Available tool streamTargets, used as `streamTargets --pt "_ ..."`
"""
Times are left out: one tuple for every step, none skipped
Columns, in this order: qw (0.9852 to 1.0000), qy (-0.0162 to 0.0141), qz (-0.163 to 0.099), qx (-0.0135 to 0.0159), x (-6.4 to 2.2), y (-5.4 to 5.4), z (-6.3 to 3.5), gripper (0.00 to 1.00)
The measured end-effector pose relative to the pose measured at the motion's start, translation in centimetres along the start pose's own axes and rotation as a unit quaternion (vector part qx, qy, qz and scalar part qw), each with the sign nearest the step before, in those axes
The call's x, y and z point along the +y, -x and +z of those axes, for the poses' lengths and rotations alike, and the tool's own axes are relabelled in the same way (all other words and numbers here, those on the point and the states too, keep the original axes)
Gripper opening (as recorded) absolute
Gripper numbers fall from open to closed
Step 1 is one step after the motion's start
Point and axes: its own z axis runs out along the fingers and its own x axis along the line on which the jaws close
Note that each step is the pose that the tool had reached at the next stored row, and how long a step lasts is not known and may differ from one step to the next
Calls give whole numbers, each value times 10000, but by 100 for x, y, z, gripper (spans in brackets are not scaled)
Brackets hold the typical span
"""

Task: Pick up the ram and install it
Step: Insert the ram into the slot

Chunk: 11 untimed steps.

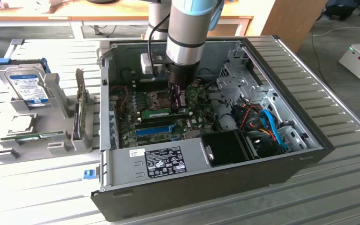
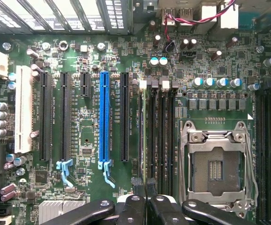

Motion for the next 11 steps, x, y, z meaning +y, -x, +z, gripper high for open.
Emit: streamTargets --pt "10000 0 0 0 0 0 2 12" --pt "10000 0 0 0 0 0 3 12" --pt "10000 0 0 0 0 0 5 12" --pt "10000 0 0 0 0 0 7 12" --pt "10000 0 0 0 0 0 10 12" --pt "10000 0 0 0 0 0 12 12" --pt "10000 0 0 0 -1 0 15 12" --pt "10000 0 0 0 -1 0 29 12" --pt "10000 0 0 0 -1 0 42 12" --pt "10000 1 0 1 -2 -1 52 12" --pt "10000 0 0 1 -2 -1 52 12"
